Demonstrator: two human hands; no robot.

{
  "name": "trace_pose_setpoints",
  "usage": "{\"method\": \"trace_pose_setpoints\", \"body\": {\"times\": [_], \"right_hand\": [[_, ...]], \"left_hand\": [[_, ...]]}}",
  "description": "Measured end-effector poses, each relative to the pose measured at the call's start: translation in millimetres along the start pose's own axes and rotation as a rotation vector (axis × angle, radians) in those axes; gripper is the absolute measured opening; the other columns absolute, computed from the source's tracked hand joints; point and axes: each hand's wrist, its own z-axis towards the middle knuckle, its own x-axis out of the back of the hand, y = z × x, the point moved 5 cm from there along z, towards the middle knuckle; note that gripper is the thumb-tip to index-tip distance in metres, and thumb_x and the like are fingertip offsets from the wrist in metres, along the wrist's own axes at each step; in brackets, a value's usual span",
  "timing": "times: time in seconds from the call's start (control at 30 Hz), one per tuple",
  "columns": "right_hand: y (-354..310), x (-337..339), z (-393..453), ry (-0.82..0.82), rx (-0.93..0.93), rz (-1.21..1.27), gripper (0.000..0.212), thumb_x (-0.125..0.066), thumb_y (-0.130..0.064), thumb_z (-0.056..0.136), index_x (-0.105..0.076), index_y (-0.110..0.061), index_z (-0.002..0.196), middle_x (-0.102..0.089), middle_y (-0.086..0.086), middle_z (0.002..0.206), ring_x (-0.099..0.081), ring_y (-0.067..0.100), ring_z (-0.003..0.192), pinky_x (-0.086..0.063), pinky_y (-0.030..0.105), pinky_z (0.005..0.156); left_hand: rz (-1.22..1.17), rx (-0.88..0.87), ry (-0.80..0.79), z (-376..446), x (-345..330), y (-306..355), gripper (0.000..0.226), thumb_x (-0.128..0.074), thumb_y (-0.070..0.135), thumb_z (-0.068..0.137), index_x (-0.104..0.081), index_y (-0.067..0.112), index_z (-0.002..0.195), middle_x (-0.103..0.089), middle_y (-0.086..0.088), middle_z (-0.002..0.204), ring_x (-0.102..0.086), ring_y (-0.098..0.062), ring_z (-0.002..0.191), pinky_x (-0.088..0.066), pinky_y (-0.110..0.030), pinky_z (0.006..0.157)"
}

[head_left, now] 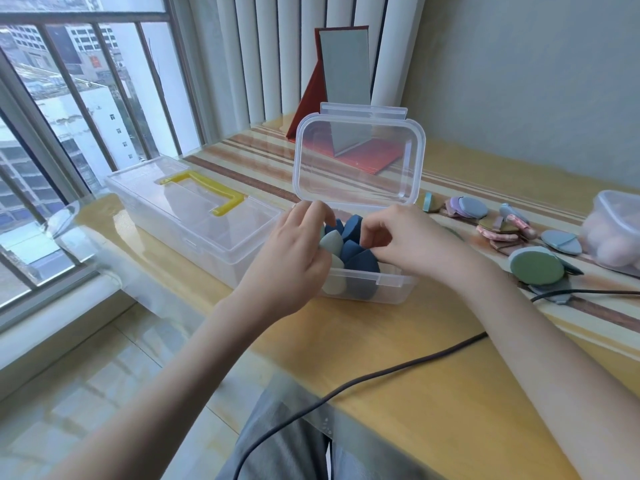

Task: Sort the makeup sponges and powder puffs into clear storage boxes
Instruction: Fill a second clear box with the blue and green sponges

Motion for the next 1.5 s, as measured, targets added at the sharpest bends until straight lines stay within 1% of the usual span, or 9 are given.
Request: {"method": "trace_pose_setpoints", "body": {"times": [0.13,0.33,0.53,0.63,0.73,1.0,1.17,1.33,1.5], "right_hand": [[11.8,20.6,-6.8,-0.047,-0.027,0.092,0.029,-0.07,-0.008,0.083,-0.069,-0.034,0.071,-0.071,-0.016,0.08,-0.066,-0.004,0.08,-0.051,0.017,0.077],[20.1,33.3,-12.2,-0.049,-0.053,0.155,0.016,-0.076,-0.014,0.08,-0.071,-0.028,0.074,-0.072,-0.012,0.081,-0.067,-0.002,0.079,-0.057,0.033,0.083],[19.8,33.9,-13.4,-0.041,-0.076,0.183,0.009,-0.071,-0.023,0.086,-0.072,-0.031,0.084,-0.073,-0.01,0.078,-0.068,0.003,0.078,-0.055,0.032,0.08],[14.3,28.1,-15.7,-0.126,-0.049,0.278,0.009,-0.068,-0.028,0.088,-0.076,-0.033,0.089,-0.074,-0.013,0.079,-0.068,-0.002,0.077,-0.052,0.023,0.076],[11.9,20.7,-13.2,-0.168,-0.028,0.272,0.007,-0.071,-0.032,0.085,-0.076,-0.037,0.088,-0.073,-0.02,0.083,-0.066,-0.008,0.081,-0.051,0.019,0.078],[10.9,8.3,-6.0,-0.205,-0.002,0.228,0.008,-0.072,-0.028,0.083,-0.074,-0.035,0.08,-0.071,-0.022,0.085,-0.065,-0.008,0.085,-0.052,0.021,0.084],[14.3,9.1,-4.3,-0.141,-0.052,0.251,0.011,-0.075,-0.029,0.082,-0.064,-0.03,0.083,-0.074,-0.014,0.081,-0.066,-0.005,0.08,-0.049,0.021,0.076],[16.8,25.3,-10.6,-0.068,-0.062,0.265,0.009,-0.075,-0.032,0.081,-0.068,-0.026,0.078,-0.073,-0.011,0.076,-0.068,0.003,0.077,-0.053,0.03,0.077],[21.5,36.4,-9.6,0.132,-0.064,0.305,0.01,-0.062,-0.016,0.092,-0.063,-0.022,0.085,-0.073,-0.006,0.075,-0.069,0.003,0.069,-0.052,0.024,0.07]], "left_hand": [[-0.032,-0.004,0.014,-5.1,-3.2,6.0,0.025,-0.049,0.006,0.082,-0.048,0.015,0.105,-0.043,0.007,0.106,-0.036,-0.01,0.091,-0.029,-0.016,0.074],[-0.08,0.001,0.025,-5.6,-3.2,10.2,0.022,-0.052,0.008,0.082,-0.05,0.016,0.102,-0.046,0.006,0.101,-0.037,-0.01,0.085,-0.031,-0.013,0.072],[-0.109,0.026,0.04,-6.0,-3.1,9.4,0.024,-0.051,0.004,0.081,-0.051,0.017,0.101,-0.047,0.005,0.1,-0.04,-0.011,0.08,-0.031,-0.017,0.069],[-0.055,0.007,-0.006,-4.7,-4.6,11.4,0.029,-0.048,0.01,0.084,-0.057,0.017,0.11,-0.051,0.004,0.112,-0.044,-0.011,0.098,-0.034,-0.021,0.083],[0.153,-0.04,-0.155,1.0,-10.3,13.1,0.054,-0.026,0.026,0.085,-0.054,0.027,0.132,-0.046,0.007,0.138,-0.036,-0.015,0.123,-0.028,-0.029,0.105],[0.34,-0.053,-0.299,13.0,-19.6,14.2,0.059,-0.014,0.033,0.08,-0.053,0.034,0.125,-0.051,0.016,0.131,-0.04,-0.014,0.113,-0.028,-0.03,0.094],[0.326,-0.039,-0.271,12.6,-19.8,14.2,0.059,-0.018,0.035,0.079,-0.051,0.032,0.127,-0.054,0.013,0.13,-0.042,-0.015,0.112,-0.023,-0.028,0.089],[0.253,0.003,-0.184,8.5,-15.5,11.1,0.043,-0.026,0.036,0.078,-0.046,0.024,0.114,-0.06,0.003,0.11,-0.043,-0.018,0.105,-0.022,-0.026,0.085],[0.165,-0.003,-0.117,6.1,-14.3,10.2,0.044,-0.032,0.035,0.078,-0.046,0.023,0.118,-0.053,0.004,0.121,-0.036,-0.016,0.117,-0.022,-0.023,0.086]]}}
